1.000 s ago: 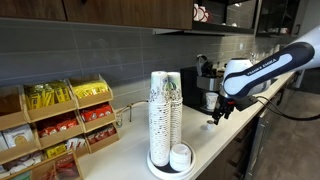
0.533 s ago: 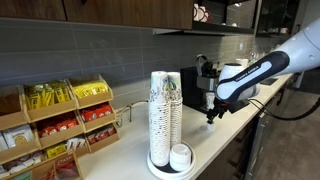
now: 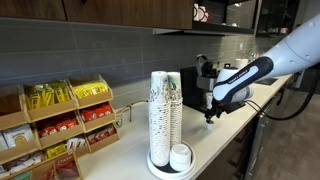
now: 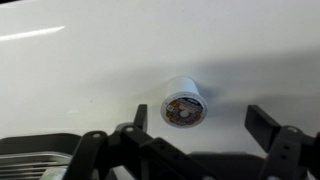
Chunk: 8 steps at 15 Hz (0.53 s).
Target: Put the coffee capsule on the left in the coffee machine
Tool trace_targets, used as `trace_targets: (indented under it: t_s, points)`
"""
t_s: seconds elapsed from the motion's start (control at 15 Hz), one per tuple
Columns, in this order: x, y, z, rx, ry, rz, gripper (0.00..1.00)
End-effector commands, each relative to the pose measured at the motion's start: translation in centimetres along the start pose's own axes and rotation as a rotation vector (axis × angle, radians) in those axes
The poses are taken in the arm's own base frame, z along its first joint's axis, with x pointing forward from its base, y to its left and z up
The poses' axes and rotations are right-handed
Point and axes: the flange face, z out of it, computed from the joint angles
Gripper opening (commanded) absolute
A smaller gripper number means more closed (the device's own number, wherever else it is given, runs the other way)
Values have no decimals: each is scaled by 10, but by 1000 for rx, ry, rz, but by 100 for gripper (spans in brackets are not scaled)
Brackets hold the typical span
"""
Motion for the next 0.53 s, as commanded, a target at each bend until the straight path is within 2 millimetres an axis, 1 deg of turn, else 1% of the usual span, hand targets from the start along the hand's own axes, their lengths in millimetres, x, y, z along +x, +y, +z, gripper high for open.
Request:
trace_targets:
  t_s: [0.0,0.33,0.47]
  points:
    - [8,8,13,16,-1,2,99]
    - [13,9,23,28,-14,-2,91]
    - [14,9,26,28,-18,-4,90]
